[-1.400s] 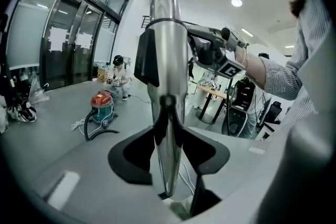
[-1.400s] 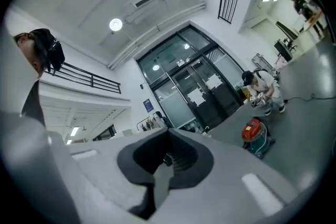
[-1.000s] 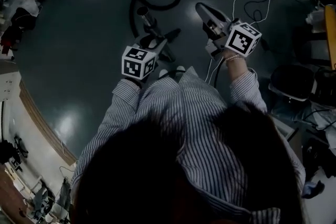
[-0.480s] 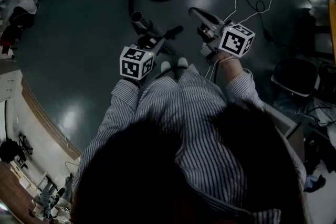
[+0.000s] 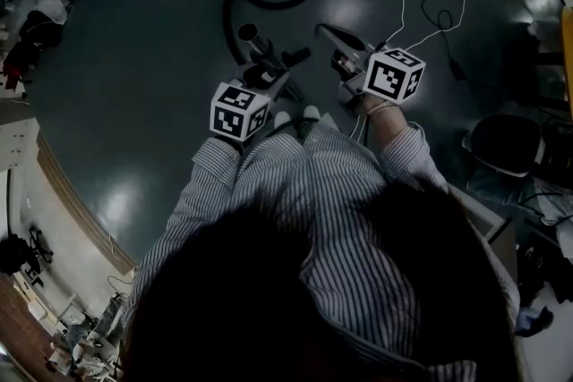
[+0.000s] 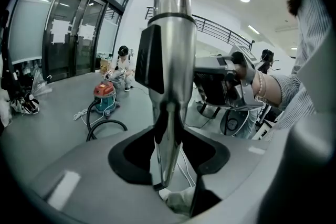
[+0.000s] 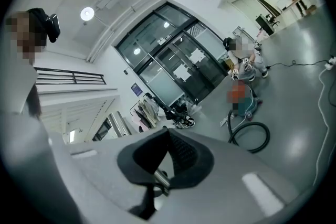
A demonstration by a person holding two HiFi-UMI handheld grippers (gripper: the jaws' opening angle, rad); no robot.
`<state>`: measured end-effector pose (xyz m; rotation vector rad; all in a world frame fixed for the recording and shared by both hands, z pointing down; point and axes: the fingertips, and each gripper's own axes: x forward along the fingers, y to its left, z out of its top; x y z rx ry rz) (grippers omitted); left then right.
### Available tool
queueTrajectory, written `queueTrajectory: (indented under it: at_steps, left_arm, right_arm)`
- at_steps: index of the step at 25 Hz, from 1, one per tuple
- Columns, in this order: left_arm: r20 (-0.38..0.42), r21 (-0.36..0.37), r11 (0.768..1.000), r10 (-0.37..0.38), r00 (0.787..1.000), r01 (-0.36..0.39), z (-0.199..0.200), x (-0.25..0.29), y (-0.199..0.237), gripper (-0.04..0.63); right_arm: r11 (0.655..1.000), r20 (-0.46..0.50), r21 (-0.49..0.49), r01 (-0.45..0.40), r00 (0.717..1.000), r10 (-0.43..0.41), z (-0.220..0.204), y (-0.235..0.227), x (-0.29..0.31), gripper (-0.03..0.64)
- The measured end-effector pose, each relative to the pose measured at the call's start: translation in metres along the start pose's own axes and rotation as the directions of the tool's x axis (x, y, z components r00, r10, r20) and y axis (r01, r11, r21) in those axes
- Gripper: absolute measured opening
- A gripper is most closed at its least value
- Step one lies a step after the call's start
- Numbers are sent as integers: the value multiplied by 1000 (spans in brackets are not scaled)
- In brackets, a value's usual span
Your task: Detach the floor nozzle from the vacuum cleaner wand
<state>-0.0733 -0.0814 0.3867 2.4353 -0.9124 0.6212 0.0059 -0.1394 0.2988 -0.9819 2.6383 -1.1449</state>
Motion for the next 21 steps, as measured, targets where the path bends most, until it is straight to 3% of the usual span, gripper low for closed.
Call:
queueTrajectory:
  at_steps: [21]
  left_arm:
    - [9,25,999,-42,999,42,7,4,-15,175]
  right_arm:
    - [996,-45,-88,26,999,-30,0,5,-8,0]
